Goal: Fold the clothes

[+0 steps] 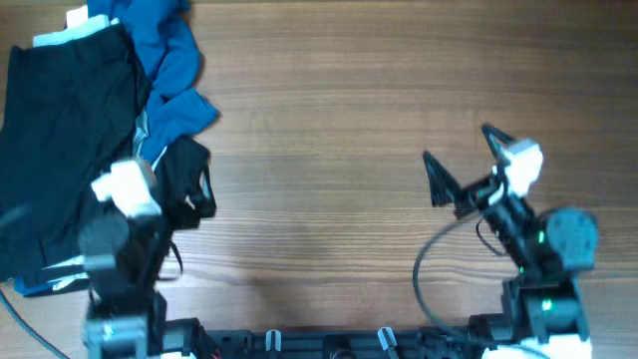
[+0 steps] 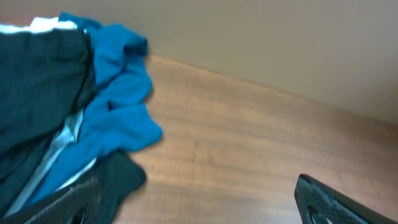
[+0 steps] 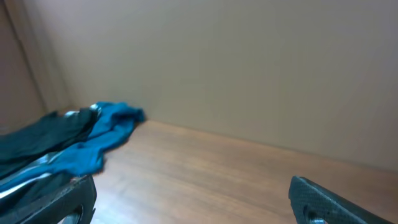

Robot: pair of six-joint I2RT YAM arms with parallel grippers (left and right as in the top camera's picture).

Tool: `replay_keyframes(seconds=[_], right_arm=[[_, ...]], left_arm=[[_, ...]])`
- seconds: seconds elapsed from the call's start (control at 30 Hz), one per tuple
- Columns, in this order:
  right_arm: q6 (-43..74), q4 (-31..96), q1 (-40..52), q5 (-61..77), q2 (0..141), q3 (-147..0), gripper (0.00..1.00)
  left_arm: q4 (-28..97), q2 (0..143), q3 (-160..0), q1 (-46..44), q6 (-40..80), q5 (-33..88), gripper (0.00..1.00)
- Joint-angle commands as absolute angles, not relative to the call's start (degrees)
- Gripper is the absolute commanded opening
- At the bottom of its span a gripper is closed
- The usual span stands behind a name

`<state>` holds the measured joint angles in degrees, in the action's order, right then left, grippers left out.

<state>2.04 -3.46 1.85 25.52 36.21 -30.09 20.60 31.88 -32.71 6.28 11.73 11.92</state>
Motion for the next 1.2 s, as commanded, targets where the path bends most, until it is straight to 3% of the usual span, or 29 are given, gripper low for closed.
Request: replay_keyframes(seconds=[0.0,0.2,0.3,0.5,0.73,0.83,1.17], right_arm=[[1.43,2.02,2.07,31.79,45.89,-40.82,1.00],[-4.23,23.77,2.09,33.54,61.71,-60.16,1.00],[-4.89,31.68,2.09,33.56,68.88,-67.94,1.00],[1.23,30.44,2.09,33.54,74.52,-69.08,1.00],[3.03,30.68,2.09,33.56,77.54,-68.99,1.00],[3.03,31.09,2.09,33.54,78.37,-68.90,0.98],[3.01,32.53,2.09,33.54,80.93,-68.88,0.96]], left_arm=[[29.74,44.03,-47.07,6.61,12.19,12.60,1.00],[54.22,65.98,-72.53,6.61,3.18,8.88,1.00],[60.05,75.75,-81.10,6.68,1.28,8.32,1.00],[57.76,85.47,-81.87,8.12,1.28,8.25,1.00],[52.03,93.47,-81.87,20.16,1.23,7.81,1.00],[50.02,96.16,-81.84,23.90,-1.85,6.63,0.91],[48.21,109.45,-81.78,25.63,-9.04,-0.62,0.87]])
